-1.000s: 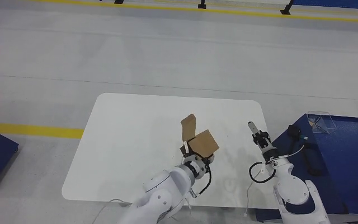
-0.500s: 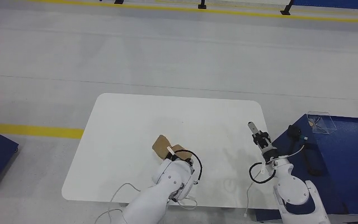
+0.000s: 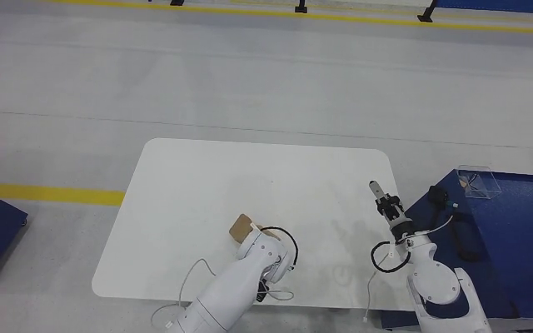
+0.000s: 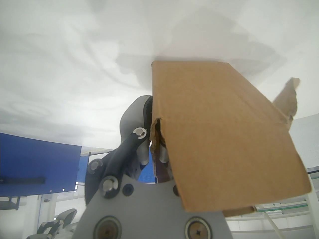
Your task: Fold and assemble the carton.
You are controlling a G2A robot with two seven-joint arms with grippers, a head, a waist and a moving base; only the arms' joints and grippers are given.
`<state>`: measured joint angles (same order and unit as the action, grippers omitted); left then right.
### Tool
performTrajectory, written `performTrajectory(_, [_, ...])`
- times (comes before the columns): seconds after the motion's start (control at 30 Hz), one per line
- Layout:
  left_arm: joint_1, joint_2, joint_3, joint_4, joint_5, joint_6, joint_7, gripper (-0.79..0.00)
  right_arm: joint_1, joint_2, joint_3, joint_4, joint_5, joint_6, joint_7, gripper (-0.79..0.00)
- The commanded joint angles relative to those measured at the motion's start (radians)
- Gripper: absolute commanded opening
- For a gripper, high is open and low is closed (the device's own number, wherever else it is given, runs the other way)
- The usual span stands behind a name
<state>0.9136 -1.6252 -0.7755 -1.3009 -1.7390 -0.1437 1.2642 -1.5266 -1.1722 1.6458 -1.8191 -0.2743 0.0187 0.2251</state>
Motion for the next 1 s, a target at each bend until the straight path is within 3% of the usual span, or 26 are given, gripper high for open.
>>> performTrajectory(0.0, [-0.006,-0.004,-0.001,0.009,-0.003,0.012,-0.017,-0.656,0.0,0.0,0.0,0.0,0.0,0.0,0.0,0.0])
performTrajectory(0.03, [-0.009,-0.006,-0.003,0.014,-0.003,0.018,-0.026,-0.425,0.0,0.0,0.0,0.0,0.0,0.0,0.0,0.0])
performTrajectory(0.07, [-0.013,-0.008,-0.005,0.018,-0.002,0.026,-0.031,-0.086,0.0,0.0,0.0,0.0,0.0,0.0,0.0,0.0])
performTrajectory(0.1, [-0.016,-0.01,-0.008,0.022,0.0,0.032,-0.038,0.0,0.0,0.0,0.0,0.0,0.0,0.0,0.0,0.0])
performTrajectory(0.33, [0.004,-0.015,-0.026,-0.057,0.028,0.05,-0.091,0.0,0.0,0.0,0.0,0.0,0.0,0.0,0.0,0.0])
performTrajectory(0.53, [0.1,0.008,-0.076,-0.321,0.126,0.102,-0.087,0.0,0.0,0.0,0.0,0.0,0.0,0.0,0.0,0.0])
performTrajectory(0.63, [0.174,0.029,-0.108,-0.47,0.166,0.214,-0.077,0.0,0.0,0.0,0.0,0.0,0.0,0.0,0.0,0.0])
performTrajectory(0.73, [0.222,0.051,-0.123,-0.571,0.189,0.425,-0.114,0.0,0.0,0.0,0.0,0.0,0.0,0.0,0.0,0.0])
performTrajectory(0.8, [0.216,0.068,-0.127,-0.609,0.234,0.618,-0.232,0.0,0.0,0.0,0.0,0.0,0.0,0.0,0.0,0.0])
performTrajectory(0.87, [0.219,0.087,-0.138,-0.596,0.353,0.746,-0.351,0.0,0.0,0.0,0.0,0.0,0.0,0.0,0.0,0.0])
performTrajectory(0.97, [0.243,0.112,-0.138,-0.598,0.532,0.824,-0.552,0.0,0.0,0.0,0.0,0.0,0.0,0.0,0.0,0.0])
